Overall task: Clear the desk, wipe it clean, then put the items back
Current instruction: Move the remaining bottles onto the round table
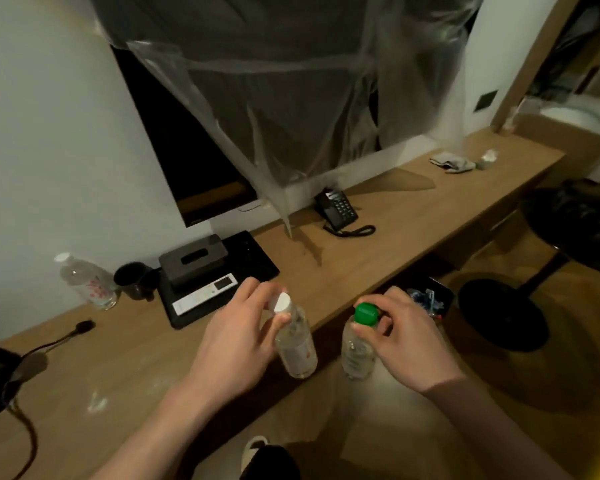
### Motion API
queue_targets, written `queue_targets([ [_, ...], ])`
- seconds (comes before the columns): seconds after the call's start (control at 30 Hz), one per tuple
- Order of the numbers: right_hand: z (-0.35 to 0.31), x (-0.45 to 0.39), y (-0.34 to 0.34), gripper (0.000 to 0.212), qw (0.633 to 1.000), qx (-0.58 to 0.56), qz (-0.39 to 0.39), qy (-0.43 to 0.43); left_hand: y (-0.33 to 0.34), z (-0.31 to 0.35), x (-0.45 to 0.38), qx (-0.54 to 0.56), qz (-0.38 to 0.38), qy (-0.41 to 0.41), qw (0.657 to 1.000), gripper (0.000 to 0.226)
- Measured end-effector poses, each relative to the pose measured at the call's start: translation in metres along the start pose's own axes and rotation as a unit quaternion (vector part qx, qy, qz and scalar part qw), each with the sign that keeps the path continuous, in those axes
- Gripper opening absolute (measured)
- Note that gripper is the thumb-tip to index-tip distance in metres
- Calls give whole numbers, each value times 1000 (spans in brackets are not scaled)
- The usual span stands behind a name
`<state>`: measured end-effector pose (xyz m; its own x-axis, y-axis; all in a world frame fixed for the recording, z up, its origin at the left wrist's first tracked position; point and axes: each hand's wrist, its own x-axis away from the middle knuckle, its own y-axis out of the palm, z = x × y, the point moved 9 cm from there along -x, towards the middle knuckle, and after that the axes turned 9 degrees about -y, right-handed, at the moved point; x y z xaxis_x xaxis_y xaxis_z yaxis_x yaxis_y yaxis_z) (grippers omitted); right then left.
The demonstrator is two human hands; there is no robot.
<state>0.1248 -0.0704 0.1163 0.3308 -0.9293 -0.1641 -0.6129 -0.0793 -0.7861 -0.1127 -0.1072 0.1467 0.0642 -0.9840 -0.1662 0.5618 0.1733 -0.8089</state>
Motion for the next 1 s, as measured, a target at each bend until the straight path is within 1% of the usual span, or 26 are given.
queue_targets([
  [0.17,60,39,-56,28,997,-10,50,50,48,66,-12,-23,-46,47,998,39],
  [0.27,91,52,-79,27,995,-8,65,69,76,102,-24,-31,-68,76,994,38],
  [0.47,157,62,-122,29,992,12,85,89,139,170,-59,-15,-104,116,988,39],
  [0.5,170,61,-129,27,991,17,101,92,150,180,-65,-8,-109,121,987,38],
  [0.53,181,59,-135,26,988,-13,121,95,162,190,-72,-1,-114,123,986,38],
  [0.6,203,57,-150,28,986,-35,151,60,186,211,-89,14,-122,125,984,36],
  [0.63,214,54,-161,30,984,-18,172,40,198,222,-98,21,-126,128,984,35],
  [0.67,225,49,-173,29,986,-3,165,31,209,234,-107,28,-132,130,982,35],
  [0.7,236,43,-184,28,990,11,136,45,221,245,-115,38,-140,130,981,35],
  [0.73,253,39,-194,27,991,25,102,78,232,256,-124,47,-148,129,979,34],
  [0.77,269,37,-208,29,990,41,91,102,243,267,-134,57,-155,128,978,34],
  [0.87,311,25,-247,35,986,50,95,131,276,300,-166,69,-166,133,975,32],
  [1.0,359,18,-285,39,981,57,118,142,318,349,-198,59,-183,151,970,35],
])
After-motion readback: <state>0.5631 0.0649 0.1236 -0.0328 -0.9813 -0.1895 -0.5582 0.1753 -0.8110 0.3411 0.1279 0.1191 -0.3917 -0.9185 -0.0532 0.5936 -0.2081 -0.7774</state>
